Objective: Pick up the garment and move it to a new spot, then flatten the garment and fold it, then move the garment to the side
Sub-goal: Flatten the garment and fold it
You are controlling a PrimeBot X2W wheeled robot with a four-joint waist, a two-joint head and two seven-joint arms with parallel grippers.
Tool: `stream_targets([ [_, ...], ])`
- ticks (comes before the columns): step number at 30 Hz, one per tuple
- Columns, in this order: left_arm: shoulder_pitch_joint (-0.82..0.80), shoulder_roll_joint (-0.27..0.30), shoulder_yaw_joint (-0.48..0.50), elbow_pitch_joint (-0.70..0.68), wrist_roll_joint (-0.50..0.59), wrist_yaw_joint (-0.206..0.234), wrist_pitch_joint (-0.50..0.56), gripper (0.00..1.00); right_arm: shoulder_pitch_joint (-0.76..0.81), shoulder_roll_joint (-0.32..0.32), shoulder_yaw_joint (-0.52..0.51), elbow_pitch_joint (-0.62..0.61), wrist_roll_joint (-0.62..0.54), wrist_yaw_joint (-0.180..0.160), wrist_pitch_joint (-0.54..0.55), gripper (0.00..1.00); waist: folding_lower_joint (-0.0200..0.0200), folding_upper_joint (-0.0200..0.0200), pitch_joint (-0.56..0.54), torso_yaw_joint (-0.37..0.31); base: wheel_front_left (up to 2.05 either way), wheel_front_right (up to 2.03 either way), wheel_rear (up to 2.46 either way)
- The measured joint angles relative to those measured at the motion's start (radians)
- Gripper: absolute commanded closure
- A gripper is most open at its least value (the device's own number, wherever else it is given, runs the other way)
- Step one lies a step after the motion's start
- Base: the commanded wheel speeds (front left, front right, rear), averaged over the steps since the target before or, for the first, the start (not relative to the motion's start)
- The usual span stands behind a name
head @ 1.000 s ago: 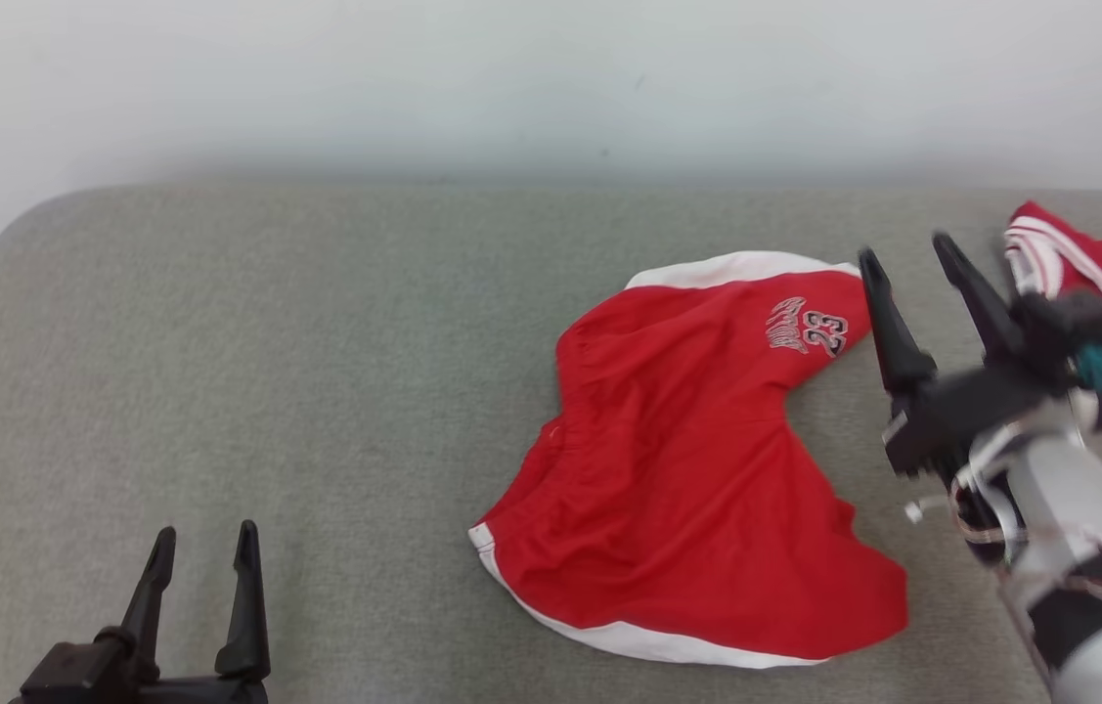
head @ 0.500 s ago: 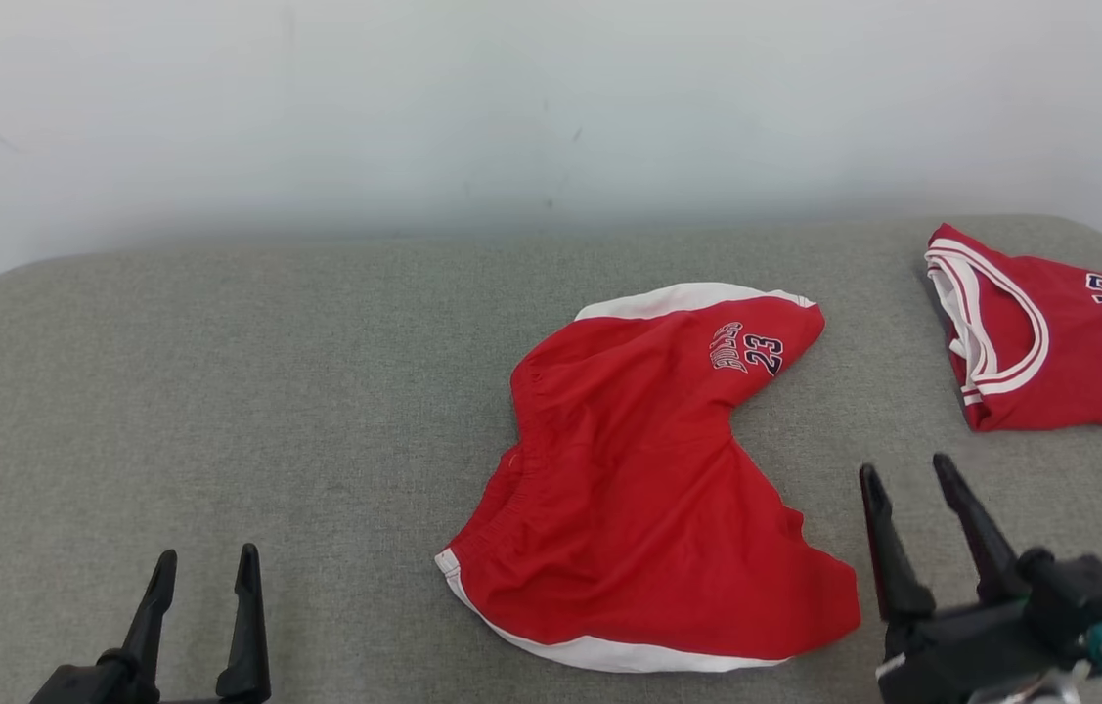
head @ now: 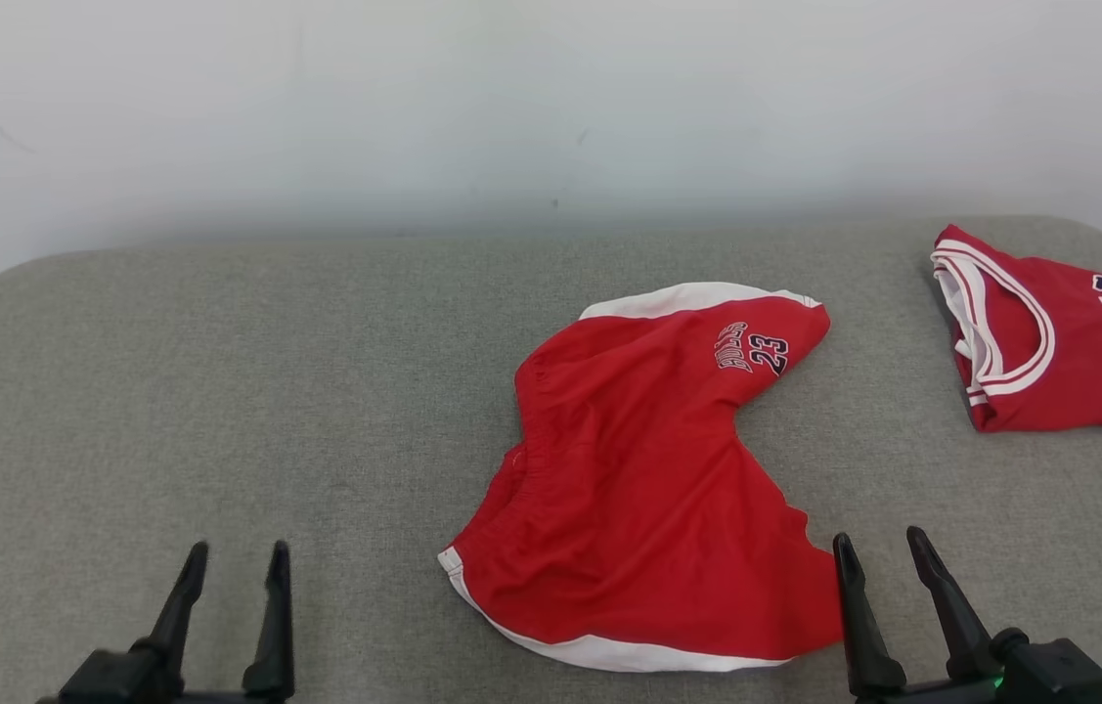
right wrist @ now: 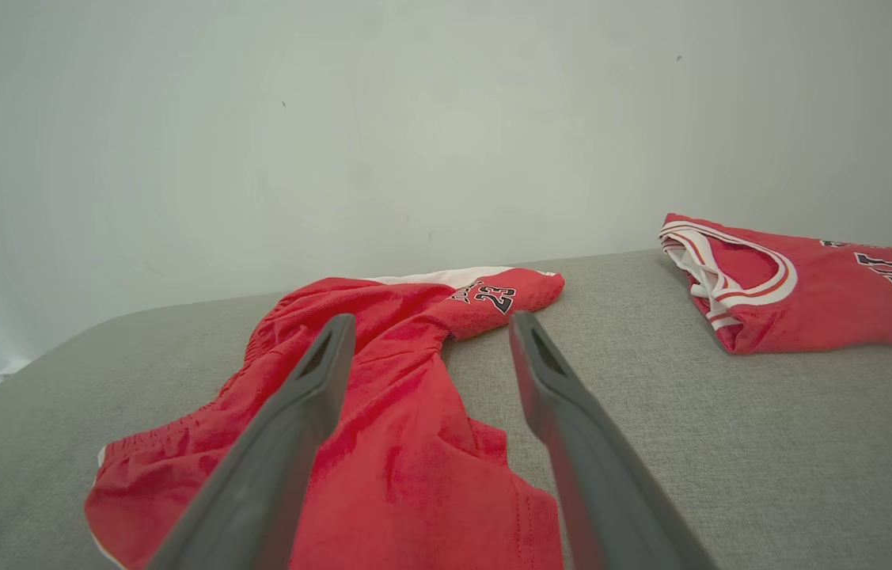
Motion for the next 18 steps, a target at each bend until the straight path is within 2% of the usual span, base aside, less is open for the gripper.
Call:
stream_targets([
  [7,-0.114,0.095,-0.158,0.053,-0.032,0.000,0.000,0.00,-0.039,0.000,0.016,0.008,-0.005,0.000,0.005,0.00,0.0001,0.0000,0.020,-0.017,0.00,0.00,0.00],
  [18,-0.285,0.269,-0.461,0.185,-0.172,0.000,0.062,0.00,-0.070,0.003,0.019,0.038,0.001,0.000,0.004,0.00,0.0002,0.0000,0.070,-0.077,0.00,0.00,0.00],
])
